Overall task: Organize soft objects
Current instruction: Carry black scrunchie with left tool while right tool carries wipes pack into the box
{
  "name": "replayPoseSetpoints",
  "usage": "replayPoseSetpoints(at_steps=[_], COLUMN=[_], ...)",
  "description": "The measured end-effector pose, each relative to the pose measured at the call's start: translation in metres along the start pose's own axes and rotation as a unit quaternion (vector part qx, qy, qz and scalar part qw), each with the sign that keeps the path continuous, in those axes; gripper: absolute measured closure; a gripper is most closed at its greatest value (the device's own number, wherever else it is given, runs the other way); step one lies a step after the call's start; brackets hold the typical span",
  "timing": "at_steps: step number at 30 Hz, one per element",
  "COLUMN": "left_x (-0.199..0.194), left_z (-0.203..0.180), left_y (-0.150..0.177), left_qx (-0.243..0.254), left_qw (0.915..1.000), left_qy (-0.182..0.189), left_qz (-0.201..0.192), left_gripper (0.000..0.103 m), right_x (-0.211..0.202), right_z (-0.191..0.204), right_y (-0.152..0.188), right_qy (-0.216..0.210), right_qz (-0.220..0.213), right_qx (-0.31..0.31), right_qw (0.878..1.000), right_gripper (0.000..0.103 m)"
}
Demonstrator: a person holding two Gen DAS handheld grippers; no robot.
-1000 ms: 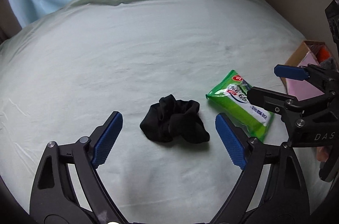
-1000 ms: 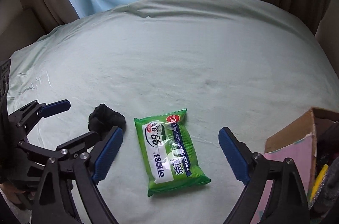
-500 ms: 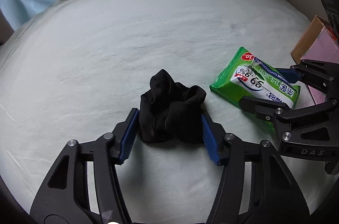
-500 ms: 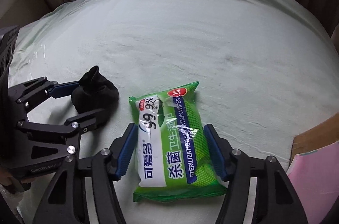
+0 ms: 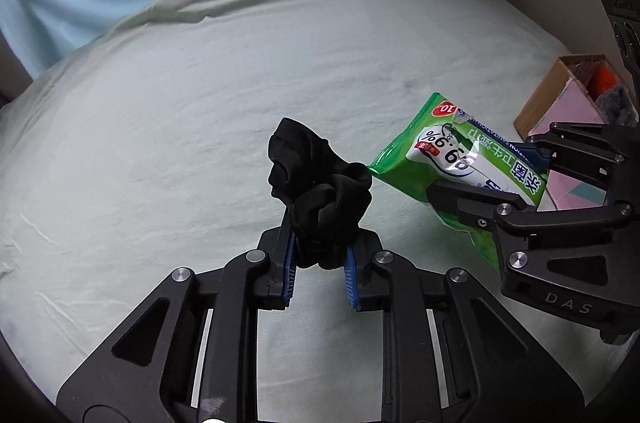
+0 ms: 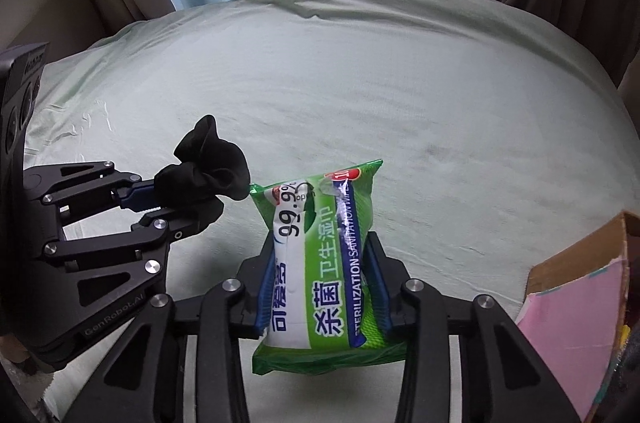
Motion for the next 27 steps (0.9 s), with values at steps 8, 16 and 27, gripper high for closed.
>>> replayPoseSetpoints(at_steps=[8, 16, 27], left_x=[-0.089, -0.173, -0.186], left_z=[-0.032, -0.094, -0.211], left_y=[-0.036, -0.089, -0.133], left_qx=[0.005, -0.012, -0.045], left_qw=[0.9993, 0.9973, 0.9958], left_qy=[-0.015, -0.014, 0.012], left_qz=[-0.033, -0.071, -0.078], left_gripper=[0.086, 0.086, 0.086], right_x=[-0.093, -0.195, -0.267], right_z=[-0.015, -0.048, -0.151], right_y=[-0.023, -0.050, -0.043], right_qy=[-0.004, -0.004, 0.024], right_qz=[-0.028, -0.057, -0.057], right_qx=[0.046, 0.077, 0.116], right_qw=[0.999, 0.995, 0.991], right_gripper=[0.066, 0.066, 0.066])
Point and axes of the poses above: each gripper's, at about its wrist camera, not at the fingertips, and x roughly the way its jaws point, z to its left, y to its underside, the point moved 10 cm from there along x, roughly the way its jaws point, and after that the axes turned 12 degrees about y, right-handed, at the moved point
